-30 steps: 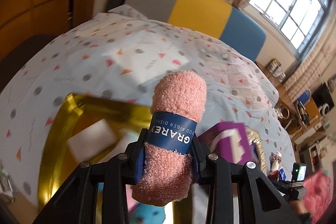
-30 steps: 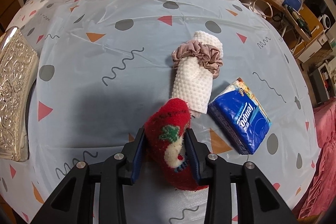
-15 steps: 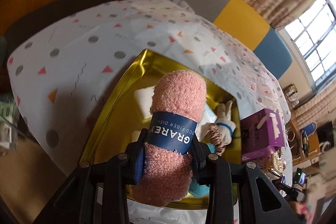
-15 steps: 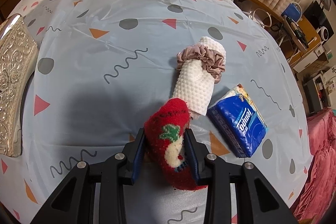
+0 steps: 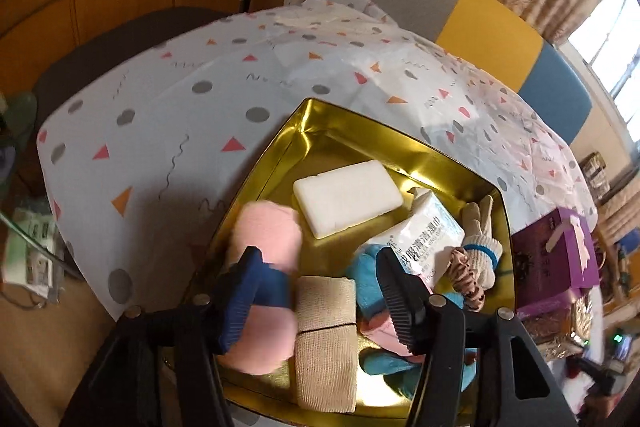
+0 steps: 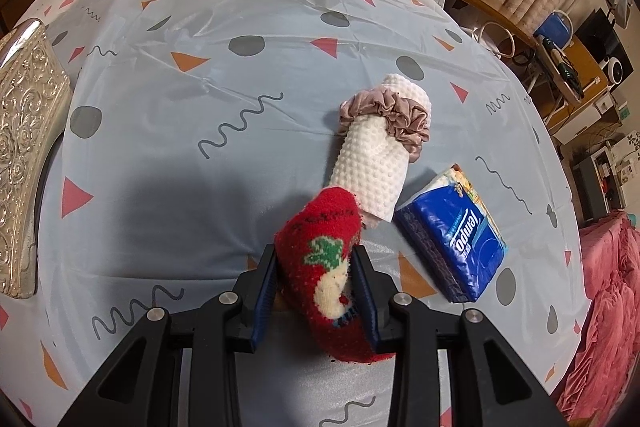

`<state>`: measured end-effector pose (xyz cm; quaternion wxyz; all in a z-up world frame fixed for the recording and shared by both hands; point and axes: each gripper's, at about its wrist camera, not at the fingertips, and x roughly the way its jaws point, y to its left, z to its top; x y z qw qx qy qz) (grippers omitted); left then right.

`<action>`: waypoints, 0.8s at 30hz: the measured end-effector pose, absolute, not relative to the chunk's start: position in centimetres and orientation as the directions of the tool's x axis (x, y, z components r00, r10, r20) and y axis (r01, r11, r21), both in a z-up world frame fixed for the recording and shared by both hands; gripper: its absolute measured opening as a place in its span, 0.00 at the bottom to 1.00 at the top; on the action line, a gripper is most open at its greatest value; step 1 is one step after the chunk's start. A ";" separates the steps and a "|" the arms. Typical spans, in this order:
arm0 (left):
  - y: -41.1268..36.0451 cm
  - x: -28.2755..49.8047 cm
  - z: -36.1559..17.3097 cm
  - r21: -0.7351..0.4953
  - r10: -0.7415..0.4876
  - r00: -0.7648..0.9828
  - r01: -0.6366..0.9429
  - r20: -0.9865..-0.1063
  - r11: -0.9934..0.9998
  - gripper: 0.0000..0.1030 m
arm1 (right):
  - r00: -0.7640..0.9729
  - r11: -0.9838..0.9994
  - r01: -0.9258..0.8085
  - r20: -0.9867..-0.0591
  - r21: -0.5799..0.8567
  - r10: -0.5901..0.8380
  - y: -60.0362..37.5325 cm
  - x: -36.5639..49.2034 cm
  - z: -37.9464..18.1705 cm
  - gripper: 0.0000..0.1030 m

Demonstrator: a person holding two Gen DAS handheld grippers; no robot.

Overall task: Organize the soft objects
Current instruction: 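Lower the pink towel into the gold tray and open the left tool, then carry the red Santa sock with the right tool into the gold tray and release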

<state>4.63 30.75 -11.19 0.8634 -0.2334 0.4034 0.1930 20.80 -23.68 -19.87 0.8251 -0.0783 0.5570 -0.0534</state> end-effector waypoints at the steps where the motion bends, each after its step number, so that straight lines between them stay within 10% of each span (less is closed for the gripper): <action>1: 30.1 4.5 -10.9 -0.233 0.151 0.605 -0.507 -0.782 0.830 0.58 | 0.374 0.982 0.000 -0.910 -0.189 -0.175 -23.7 20.8 -19.9 0.34; 24: 19.6 3.6 -8.6 -0.066 0.137 0.689 -0.259 -0.712 0.964 0.68 | 0.410 0.986 -0.073 -0.906 -0.149 -0.107 -22.3 20.6 -19.4 0.28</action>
